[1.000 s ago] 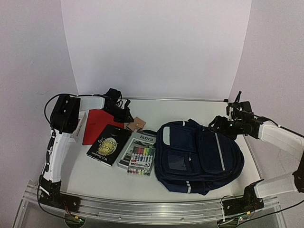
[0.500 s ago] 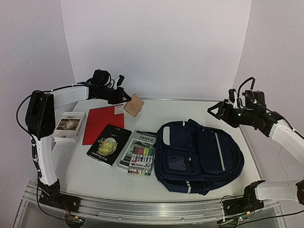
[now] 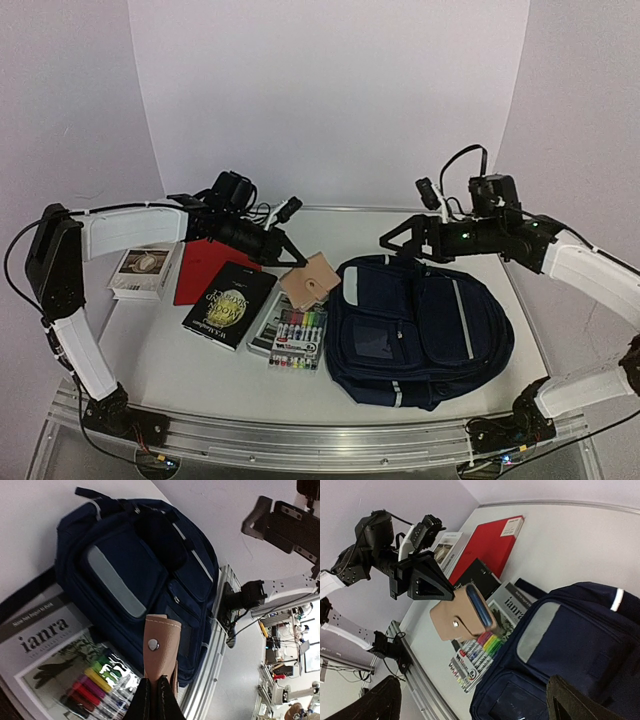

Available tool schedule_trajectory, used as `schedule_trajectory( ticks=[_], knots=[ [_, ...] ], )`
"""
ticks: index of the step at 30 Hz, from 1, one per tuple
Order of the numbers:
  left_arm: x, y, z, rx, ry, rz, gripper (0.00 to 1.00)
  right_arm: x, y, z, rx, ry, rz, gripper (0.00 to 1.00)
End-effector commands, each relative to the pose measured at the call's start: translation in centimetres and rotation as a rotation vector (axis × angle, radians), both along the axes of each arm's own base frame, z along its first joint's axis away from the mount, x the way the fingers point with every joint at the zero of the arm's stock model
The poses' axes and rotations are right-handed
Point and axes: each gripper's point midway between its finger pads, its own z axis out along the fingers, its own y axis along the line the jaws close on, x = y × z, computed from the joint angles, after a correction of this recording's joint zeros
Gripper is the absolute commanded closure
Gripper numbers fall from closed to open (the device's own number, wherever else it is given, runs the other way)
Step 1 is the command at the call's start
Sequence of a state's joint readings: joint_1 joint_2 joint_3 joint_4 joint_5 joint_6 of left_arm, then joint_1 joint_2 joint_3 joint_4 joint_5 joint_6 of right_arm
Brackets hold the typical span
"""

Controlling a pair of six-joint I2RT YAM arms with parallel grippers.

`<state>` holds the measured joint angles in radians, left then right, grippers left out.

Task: Pack the student bag
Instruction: Pick up the personal item from the center of the board.

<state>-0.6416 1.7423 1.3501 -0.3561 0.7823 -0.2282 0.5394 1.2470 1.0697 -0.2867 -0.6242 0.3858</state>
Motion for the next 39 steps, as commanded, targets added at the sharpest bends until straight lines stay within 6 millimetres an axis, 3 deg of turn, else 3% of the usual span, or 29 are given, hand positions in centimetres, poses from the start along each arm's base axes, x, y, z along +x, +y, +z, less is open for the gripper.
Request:
schedule_trajectory(
  ticks=[1,6,11,22,27,31,33,35,37,39],
  knots=[
    [-2.9,-0.7,5.3,-0.154,-0.048,-0.083,1.00,-0.4,2.8,-0.3,0.011,-0.015,0.107,0.02],
    [-5.0,-1.3,5.8,-0.171,-0.024,-0.137,1.00,-2.2,5.3,-2.4,0.001,0.038,0.223,0.02],
    [-6.0,-1.7,6.1,-0.180,-0.010,-0.176,1.00,-3.7,7.2,-2.7,0.002,0.035,0.285,0.02],
    [-7.8,-2.4,7.6,-0.231,0.000,-0.252,1.00,-4.1,9.7,-4.0,-0.003,0.050,0.321,0.06],
    [-7.9,-2.4,7.5,-0.229,0.006,-0.248,1.00,-4.7,11.0,-2.8,0.064,0.041,0.361,0.28],
    [-7.8,-2.4,7.5,-0.230,0.004,-0.242,1.00,-5.2,11.7,-2.1,0.098,0.035,0.381,0.57],
    [-7.6,-2.4,7.5,-0.227,-0.002,-0.229,0.89,-5.2,11.7,-1.7,0.112,0.023,0.371,0.78],
    [-6.9,-2.3,7.6,-0.211,-0.021,-0.180,0.64,-4.7,11.3,-0.7,0.128,-0.014,0.327,0.91],
    [-5.7,-1.9,7.6,-0.187,-0.048,-0.103,0.38,-3.8,10.6,0.5,0.136,-0.057,0.253,0.99],
    [-4.7,-1.4,7.7,-0.181,-0.064,-0.028,0.25,-3.4,9.8,1.6,0.157,-0.093,0.191,1.00]
  ],
)
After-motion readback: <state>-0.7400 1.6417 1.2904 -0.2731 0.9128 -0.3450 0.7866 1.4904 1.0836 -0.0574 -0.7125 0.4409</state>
